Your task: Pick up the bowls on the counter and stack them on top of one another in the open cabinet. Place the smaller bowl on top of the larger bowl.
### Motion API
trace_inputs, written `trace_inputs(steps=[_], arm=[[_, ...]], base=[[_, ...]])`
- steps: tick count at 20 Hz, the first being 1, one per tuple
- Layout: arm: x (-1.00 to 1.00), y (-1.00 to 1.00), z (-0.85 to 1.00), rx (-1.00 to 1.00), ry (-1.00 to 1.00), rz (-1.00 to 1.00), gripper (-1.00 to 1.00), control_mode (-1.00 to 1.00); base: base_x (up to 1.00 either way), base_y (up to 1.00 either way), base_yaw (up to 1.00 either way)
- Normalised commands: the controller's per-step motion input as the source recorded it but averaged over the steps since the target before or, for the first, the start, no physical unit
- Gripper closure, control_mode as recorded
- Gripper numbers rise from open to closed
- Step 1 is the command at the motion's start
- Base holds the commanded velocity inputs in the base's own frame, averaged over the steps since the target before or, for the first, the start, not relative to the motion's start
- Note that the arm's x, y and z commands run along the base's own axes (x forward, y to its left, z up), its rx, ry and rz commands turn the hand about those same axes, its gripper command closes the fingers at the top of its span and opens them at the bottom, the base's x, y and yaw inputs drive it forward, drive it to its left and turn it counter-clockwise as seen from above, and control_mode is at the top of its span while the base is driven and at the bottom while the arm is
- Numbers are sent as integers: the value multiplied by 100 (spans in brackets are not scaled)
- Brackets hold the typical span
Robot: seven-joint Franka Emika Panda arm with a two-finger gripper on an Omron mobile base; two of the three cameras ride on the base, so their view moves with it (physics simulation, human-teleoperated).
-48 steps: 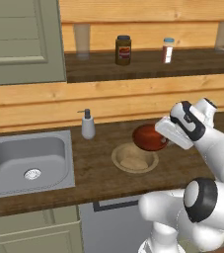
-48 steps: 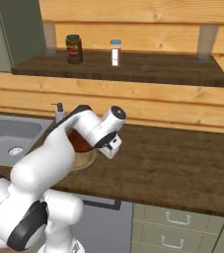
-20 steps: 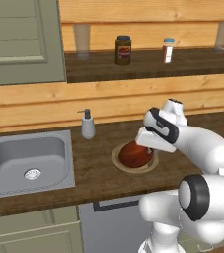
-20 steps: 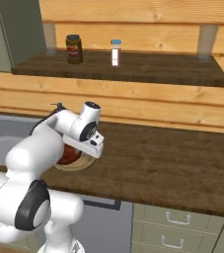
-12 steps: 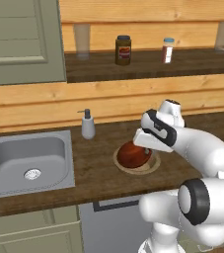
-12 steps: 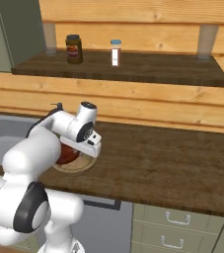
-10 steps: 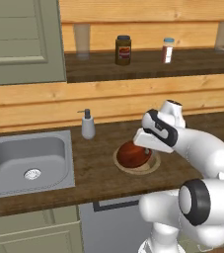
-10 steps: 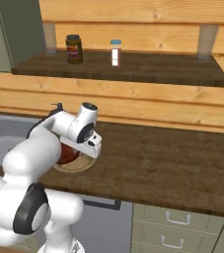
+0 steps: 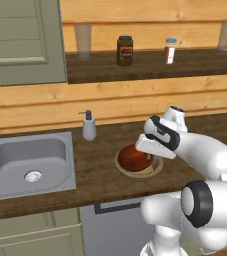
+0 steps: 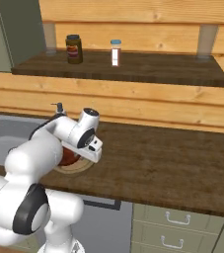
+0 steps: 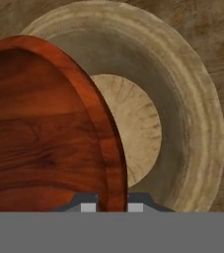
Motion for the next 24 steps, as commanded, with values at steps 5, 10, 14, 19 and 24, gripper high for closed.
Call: trace_inputs(steps=[5, 10, 14, 19, 24], arm=[[0, -5, -23, 0, 0, -4, 100, -100], [0, -8, -1, 0, 0, -1, 100, -100], [0, 0, 0, 0, 0, 0, -100, -100], [0, 0, 0, 0, 0, 0, -100, -100], [0, 0, 0, 0, 1, 0, -100, -100]], base=[[0, 0, 0], [0, 0, 0], [0, 0, 0], [0, 0, 0], [0, 0, 0]])
